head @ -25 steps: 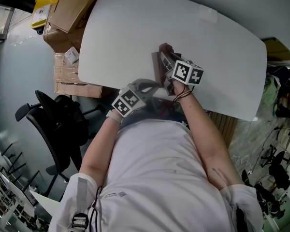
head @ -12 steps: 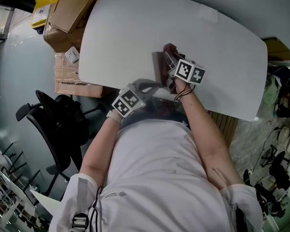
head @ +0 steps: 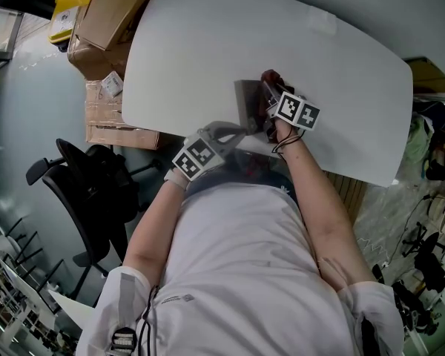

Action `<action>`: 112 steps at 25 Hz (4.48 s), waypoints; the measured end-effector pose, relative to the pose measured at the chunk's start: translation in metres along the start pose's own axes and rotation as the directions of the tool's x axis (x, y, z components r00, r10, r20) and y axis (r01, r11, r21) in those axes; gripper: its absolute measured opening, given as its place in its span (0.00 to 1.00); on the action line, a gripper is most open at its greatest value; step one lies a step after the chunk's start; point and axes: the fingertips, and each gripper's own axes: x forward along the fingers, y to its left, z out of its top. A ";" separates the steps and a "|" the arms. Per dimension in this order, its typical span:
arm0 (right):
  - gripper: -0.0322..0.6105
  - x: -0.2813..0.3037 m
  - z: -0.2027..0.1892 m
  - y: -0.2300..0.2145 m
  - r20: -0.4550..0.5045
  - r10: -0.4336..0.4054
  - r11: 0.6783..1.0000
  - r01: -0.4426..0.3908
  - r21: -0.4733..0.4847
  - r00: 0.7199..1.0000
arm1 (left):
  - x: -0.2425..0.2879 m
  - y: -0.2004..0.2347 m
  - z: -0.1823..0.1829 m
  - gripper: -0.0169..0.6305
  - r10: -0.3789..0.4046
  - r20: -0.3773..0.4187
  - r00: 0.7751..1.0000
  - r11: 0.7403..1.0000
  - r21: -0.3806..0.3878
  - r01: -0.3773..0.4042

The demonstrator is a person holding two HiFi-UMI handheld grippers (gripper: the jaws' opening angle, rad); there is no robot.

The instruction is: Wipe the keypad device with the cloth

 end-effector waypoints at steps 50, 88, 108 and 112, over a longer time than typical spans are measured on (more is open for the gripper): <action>0.19 -0.117 -0.044 0.106 0.001 0.396 0.900 -0.388 -0.200 0.918 | -0.005 -0.007 0.007 0.04 0.239 0.026 0.971 0.969 -0.075 -0.236; 0.19 -0.398 -0.160 0.217 0.186 0.532 0.788 -0.403 -0.465 0.826 | -0.226 -0.277 0.052 0.05 0.477 0.446 0.757 0.865 -0.085 -0.495; 0.19 -0.482 -0.176 0.190 0.246 0.475 0.797 -0.295 -0.527 0.845 | -0.202 -0.359 0.063 0.04 0.354 0.487 0.799 0.923 -0.045 -0.381; 0.19 -0.489 -0.172 0.181 0.251 0.496 0.789 -0.310 -0.531 0.831 | -0.194 -0.370 0.072 0.04 0.370 0.488 0.791 0.907 -0.008 -0.420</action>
